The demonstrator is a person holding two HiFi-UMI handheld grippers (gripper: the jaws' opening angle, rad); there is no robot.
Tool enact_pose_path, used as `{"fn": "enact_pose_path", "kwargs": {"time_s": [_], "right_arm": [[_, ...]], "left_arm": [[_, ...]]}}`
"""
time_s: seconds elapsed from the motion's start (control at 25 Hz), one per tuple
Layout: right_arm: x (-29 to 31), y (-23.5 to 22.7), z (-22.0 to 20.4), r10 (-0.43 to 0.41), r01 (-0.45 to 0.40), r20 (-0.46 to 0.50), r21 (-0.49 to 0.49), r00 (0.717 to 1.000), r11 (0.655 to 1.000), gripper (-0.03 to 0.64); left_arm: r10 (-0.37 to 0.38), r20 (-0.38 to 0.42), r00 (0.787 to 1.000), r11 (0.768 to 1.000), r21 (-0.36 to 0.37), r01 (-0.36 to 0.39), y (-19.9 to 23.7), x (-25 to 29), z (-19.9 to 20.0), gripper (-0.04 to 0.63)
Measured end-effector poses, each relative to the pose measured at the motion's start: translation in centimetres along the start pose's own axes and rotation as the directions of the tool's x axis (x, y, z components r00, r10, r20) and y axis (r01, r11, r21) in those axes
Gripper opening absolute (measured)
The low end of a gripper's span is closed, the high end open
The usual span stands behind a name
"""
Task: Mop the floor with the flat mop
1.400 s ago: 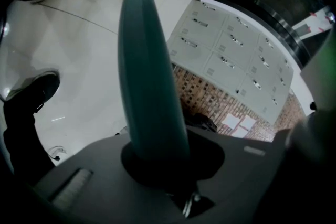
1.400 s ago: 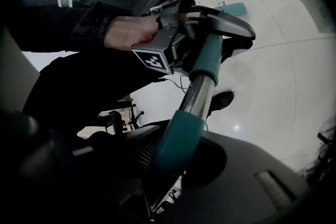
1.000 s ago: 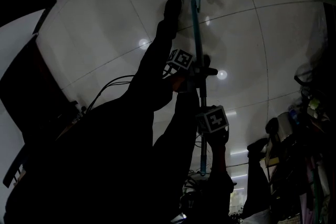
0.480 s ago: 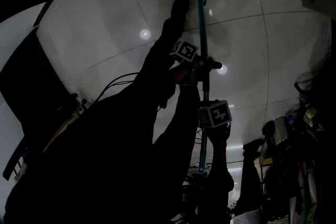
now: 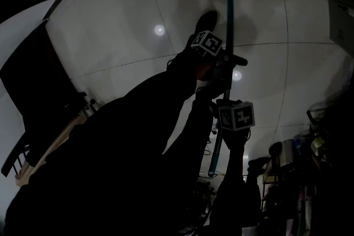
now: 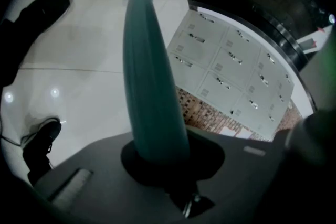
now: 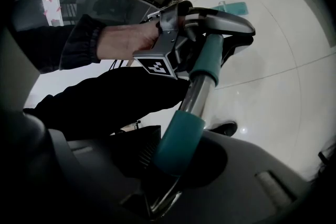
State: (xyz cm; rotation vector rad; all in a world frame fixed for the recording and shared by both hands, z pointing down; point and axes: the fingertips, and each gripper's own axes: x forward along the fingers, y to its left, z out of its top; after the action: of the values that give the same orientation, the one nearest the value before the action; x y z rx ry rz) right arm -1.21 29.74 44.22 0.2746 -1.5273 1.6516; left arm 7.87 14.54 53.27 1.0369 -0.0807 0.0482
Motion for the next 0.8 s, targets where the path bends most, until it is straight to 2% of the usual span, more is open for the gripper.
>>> {"fn": "enact_pose_path", "kwargs": {"time_s": [0.4,0.8], "right_arm": [[-3.3,-2.9,11.9,-0.047,0.047,0.013,-0.017,0.999,0.999,0.110],[-4.8,-4.6,22.1,-0.070,0.072,0.045,-0.041,0.997,0.997,0.103]], "left_arm": [[0.026,-0.040,0.999,0.999,0.046,-0.024,-5.6,-1.1,11.9,0.054],[0.020,-0.013,1.000,0.994,0.107,-0.019,-9.3,-2.8,21.8,0.055]]}}
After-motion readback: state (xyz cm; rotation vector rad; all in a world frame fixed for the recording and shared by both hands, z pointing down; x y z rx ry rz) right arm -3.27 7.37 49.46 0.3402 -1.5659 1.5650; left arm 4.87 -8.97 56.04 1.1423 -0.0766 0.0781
